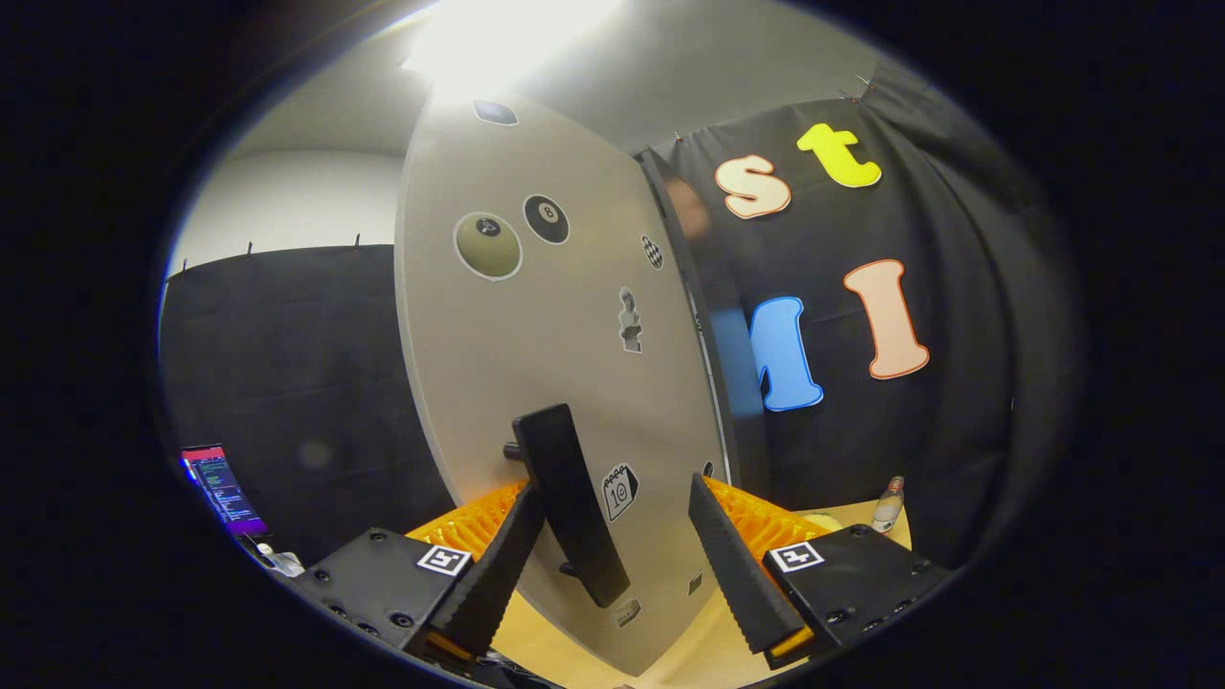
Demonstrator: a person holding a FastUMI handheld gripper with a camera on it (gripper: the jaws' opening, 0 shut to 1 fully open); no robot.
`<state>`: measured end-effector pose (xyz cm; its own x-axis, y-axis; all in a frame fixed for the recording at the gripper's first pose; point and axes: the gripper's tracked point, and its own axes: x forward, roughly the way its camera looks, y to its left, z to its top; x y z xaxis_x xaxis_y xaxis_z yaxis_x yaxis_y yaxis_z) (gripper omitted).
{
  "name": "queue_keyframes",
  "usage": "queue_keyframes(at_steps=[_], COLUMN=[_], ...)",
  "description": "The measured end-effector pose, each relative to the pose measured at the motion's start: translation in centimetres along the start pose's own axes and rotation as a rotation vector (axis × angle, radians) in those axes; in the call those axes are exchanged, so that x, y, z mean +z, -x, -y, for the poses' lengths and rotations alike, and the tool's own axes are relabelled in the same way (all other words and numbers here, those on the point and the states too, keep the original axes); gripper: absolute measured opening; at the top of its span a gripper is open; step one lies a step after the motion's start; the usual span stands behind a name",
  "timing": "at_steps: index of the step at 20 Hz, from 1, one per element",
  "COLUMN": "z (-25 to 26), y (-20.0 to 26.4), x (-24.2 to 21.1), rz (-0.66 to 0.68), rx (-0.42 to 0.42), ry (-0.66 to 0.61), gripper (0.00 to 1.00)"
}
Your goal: Open the shoe cabinet door, grab the shoes and put them into the shoe cabinet, then close the shoe cabinet door.
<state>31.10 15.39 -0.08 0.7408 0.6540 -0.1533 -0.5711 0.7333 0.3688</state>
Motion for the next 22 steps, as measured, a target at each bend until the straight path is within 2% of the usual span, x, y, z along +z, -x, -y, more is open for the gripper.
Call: queue_keyframes(at_steps=[8, 22], z=[-5.8, -12.3], y=[-3.8, -12.6], x=[-1.3, -3.1], rz=[-0.026, -0.045], rx=[0.098, 0.186], ry=[0.079, 0.072], gripper=[0.97, 0.98])
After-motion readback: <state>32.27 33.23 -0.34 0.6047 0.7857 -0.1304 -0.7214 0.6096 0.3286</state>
